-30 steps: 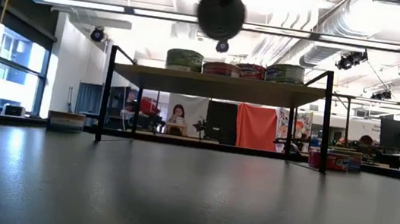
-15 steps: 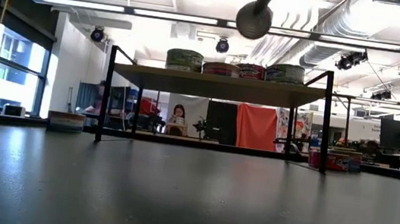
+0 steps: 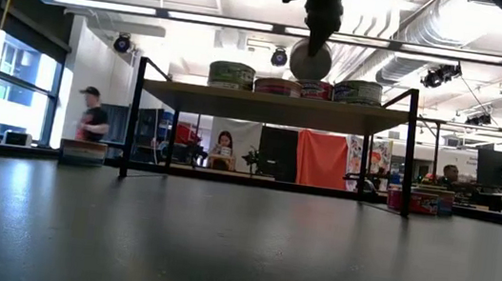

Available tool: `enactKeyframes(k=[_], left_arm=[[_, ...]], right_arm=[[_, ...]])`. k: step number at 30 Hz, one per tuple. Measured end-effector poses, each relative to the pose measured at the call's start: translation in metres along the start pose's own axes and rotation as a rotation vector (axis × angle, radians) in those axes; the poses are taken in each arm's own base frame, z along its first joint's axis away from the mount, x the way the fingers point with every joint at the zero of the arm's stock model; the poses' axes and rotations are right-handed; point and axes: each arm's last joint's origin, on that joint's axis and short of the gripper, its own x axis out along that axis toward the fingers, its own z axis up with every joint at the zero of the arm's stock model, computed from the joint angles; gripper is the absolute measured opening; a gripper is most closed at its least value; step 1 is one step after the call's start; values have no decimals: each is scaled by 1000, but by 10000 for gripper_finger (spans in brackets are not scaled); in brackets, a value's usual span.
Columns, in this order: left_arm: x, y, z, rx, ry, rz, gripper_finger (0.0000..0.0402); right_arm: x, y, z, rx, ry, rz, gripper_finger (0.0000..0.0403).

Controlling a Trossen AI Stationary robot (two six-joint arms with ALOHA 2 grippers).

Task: Stack canned seafood by type on shelf
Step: Stack the red tuna can on top of the red tuna can on the shelf

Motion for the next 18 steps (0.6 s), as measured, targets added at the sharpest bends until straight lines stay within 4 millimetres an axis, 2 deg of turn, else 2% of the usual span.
enactKeyframes(k=[5,18], left_arm=[[6,-2,-8,3,19,10,0],[7,-3,-11,35,36,-2,0]], right_arm=[[9,-3,0,12,28,-10,132],[9,-2,-2,59,40,3,133]])
